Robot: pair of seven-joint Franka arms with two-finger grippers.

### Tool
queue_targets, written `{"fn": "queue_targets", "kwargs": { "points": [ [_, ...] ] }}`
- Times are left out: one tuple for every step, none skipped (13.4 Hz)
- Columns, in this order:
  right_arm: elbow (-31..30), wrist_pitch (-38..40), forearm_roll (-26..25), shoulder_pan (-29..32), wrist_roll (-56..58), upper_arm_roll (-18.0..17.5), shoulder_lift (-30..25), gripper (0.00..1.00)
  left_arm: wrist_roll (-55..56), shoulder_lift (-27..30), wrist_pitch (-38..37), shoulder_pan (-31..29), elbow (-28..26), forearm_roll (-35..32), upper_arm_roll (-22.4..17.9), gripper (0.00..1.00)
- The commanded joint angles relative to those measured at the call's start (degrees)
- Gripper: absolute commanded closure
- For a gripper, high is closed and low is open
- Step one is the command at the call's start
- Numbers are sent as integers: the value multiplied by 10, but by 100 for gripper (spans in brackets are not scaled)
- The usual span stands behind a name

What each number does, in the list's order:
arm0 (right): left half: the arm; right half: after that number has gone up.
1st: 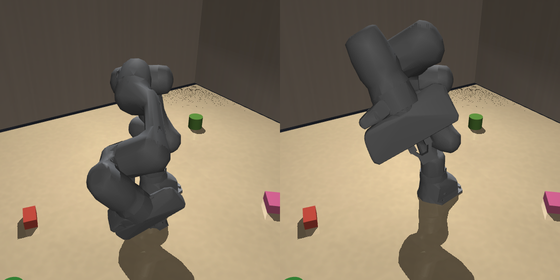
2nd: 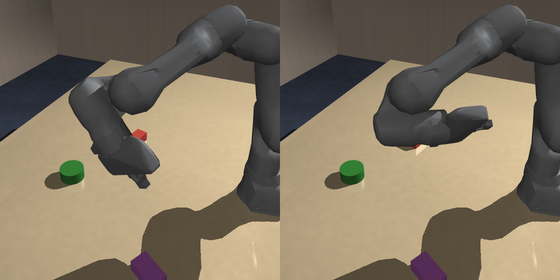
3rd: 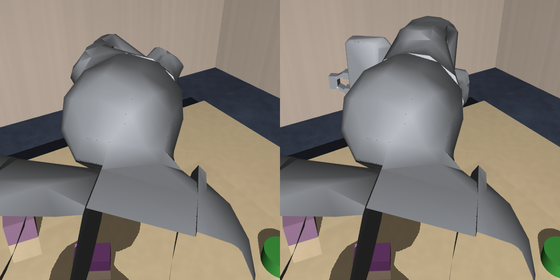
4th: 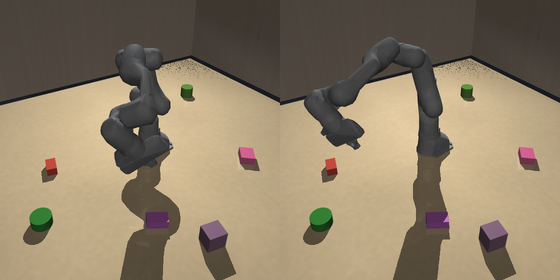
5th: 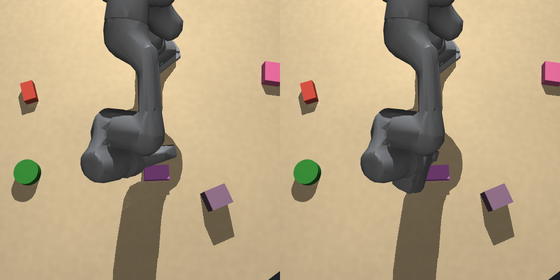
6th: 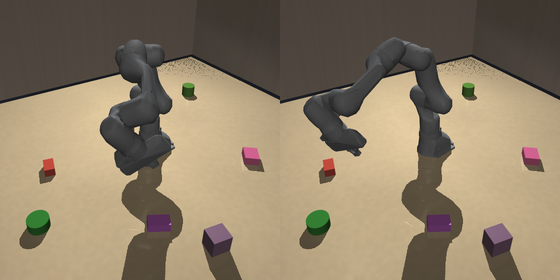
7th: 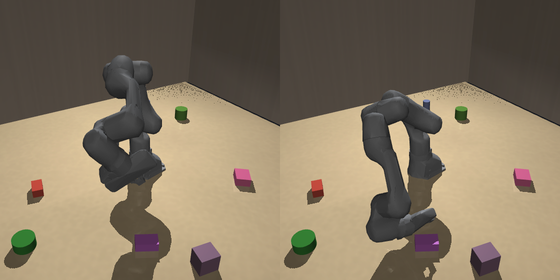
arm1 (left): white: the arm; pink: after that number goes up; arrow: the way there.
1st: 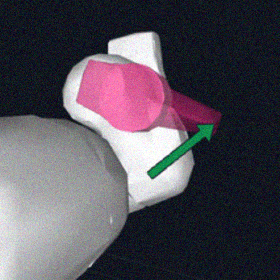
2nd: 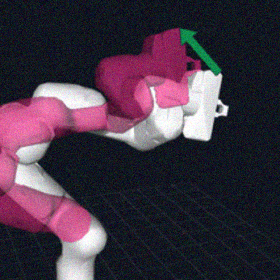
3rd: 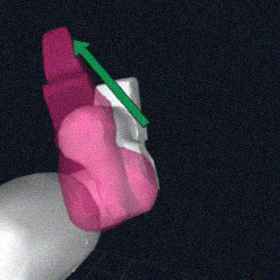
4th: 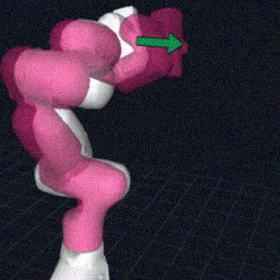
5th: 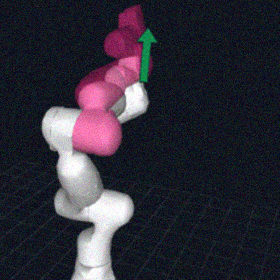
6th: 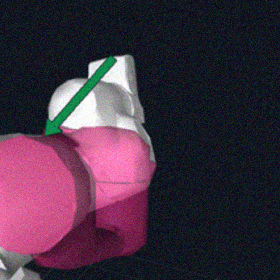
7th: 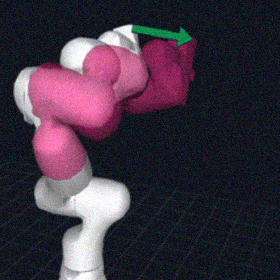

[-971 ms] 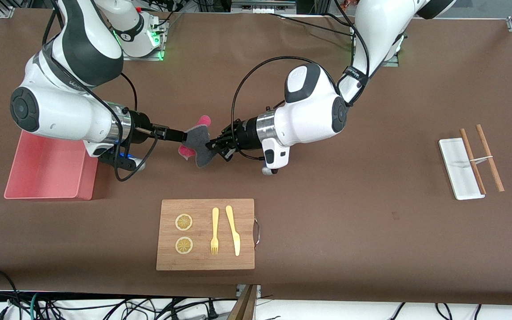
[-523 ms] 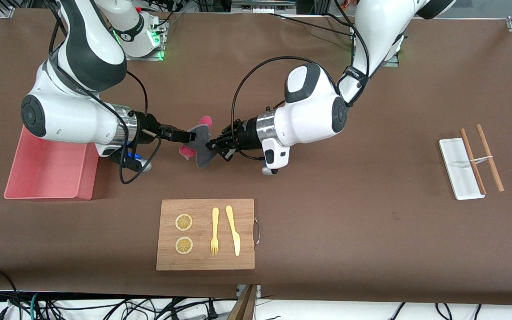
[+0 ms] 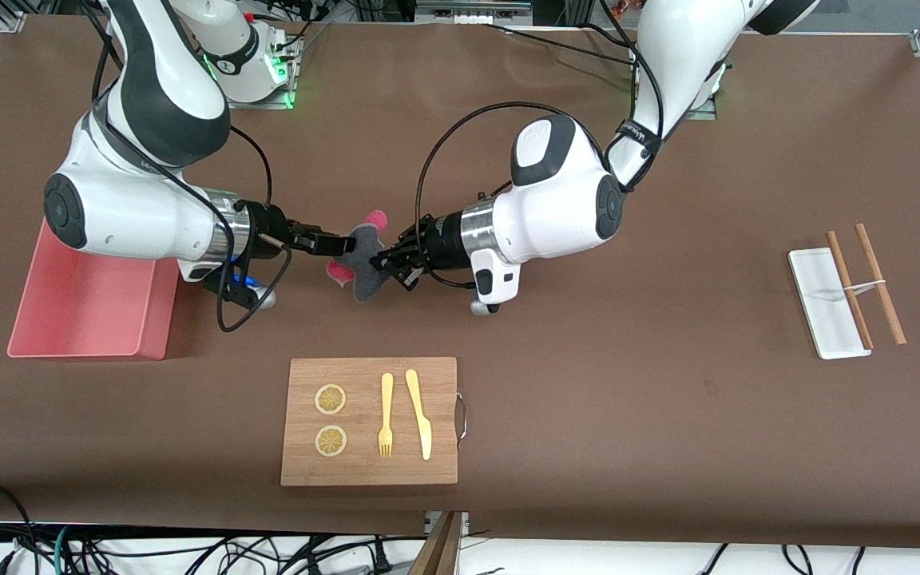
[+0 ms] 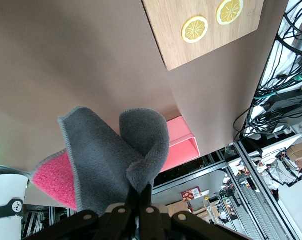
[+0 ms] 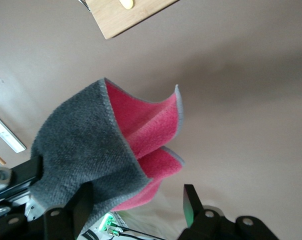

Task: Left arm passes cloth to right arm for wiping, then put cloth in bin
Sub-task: 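Grasp the cloth with the right gripper beside the left gripper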

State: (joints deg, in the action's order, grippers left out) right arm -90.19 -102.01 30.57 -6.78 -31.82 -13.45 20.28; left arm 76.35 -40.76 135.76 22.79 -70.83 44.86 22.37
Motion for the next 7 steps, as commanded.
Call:
{"fn": "queue_targets", "kwargs": {
  "points": [
    [-19,-7,14,3,2,-3,-9,17,5,-11,4,10,22,14,-7,100],
    [-19,-7,13,2,4,-2,-9,15,5,-11,4,10,22,14,-7,100],
    [-19,-11,12,2,5,-2,-9,14,5,-11,4,10,22,14,-7,100],
    [-19,-21,13,4,7,-1,-6,2,5,-11,4,10,22,14,-7,100],
    [-19,-33,14,4,13,-1,-2,1,5,-11,4,10,22,14,-7,100],
    [-19,-40,18,5,27,-1,-2,1,5,-11,4,10,22,14,-7,100],
    [-20,-51,40,6,33,0,-2,1,5,-11,4,10,22,14,-7,100]
  ]
}}
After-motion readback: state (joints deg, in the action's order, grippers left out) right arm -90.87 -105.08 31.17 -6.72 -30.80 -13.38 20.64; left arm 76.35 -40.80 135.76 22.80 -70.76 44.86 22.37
